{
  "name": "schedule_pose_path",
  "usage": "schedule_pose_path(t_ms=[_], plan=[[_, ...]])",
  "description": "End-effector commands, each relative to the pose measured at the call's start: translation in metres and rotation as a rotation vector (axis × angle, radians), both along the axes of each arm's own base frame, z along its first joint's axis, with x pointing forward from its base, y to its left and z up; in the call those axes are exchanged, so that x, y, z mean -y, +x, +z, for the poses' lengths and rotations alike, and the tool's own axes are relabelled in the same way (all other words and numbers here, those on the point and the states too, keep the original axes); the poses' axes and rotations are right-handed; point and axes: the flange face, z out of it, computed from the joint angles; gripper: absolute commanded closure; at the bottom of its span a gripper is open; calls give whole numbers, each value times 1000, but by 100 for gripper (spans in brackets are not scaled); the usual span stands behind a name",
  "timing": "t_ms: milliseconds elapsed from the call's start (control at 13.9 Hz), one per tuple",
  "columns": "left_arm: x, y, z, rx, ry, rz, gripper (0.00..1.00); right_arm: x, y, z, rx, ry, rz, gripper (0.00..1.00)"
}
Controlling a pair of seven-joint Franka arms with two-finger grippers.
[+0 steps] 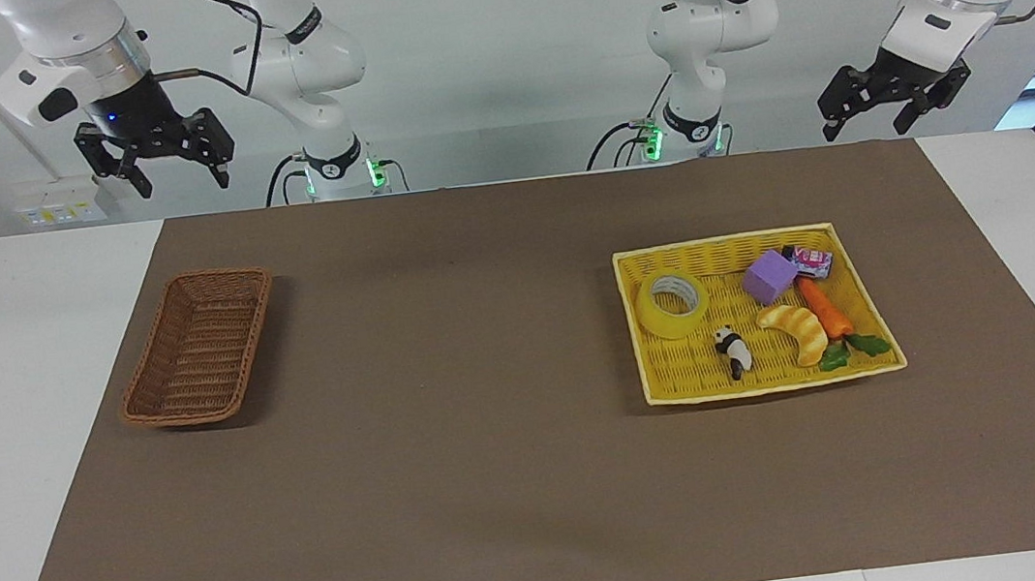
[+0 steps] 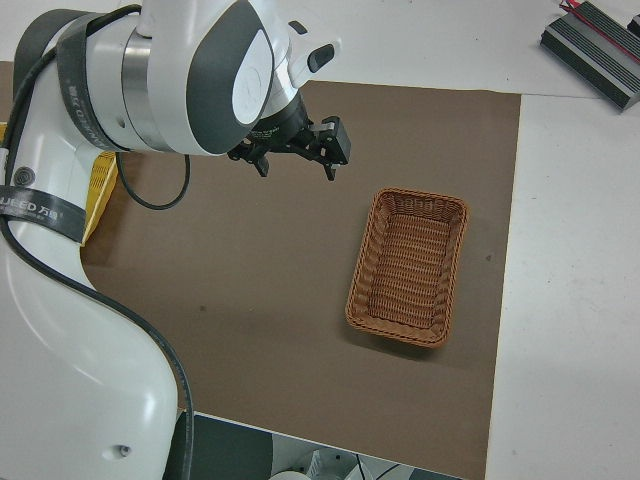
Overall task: Move tape to another basket
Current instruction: 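Reach the left gripper down to the yellow tape roll in the yellow basket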
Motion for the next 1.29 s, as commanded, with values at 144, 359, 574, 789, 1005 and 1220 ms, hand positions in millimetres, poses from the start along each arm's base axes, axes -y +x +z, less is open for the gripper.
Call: schedule_pose_path(t_ms=[144, 359, 574, 789, 1005, 1220], plan=[[-3, -10, -20, -32, 9, 1, 0, 3, -5, 3, 0, 2, 20, 0], [7, -14, -50, -16, -6, -9, 0, 3, -5, 3, 0, 2, 20, 0], [24, -15, -89, 2, -60, 54, 0, 3, -5, 3, 0, 2, 21, 0], [56, -12, -132, 39, -97, 77, 0, 3, -5, 3, 0, 2, 20, 0], [82, -9, -177, 16, -139, 197, 0, 3, -5, 3, 0, 2, 20, 0], [110, -11, -233, 0, -129, 275, 0, 3, -5, 3, 0, 2, 21, 0]])
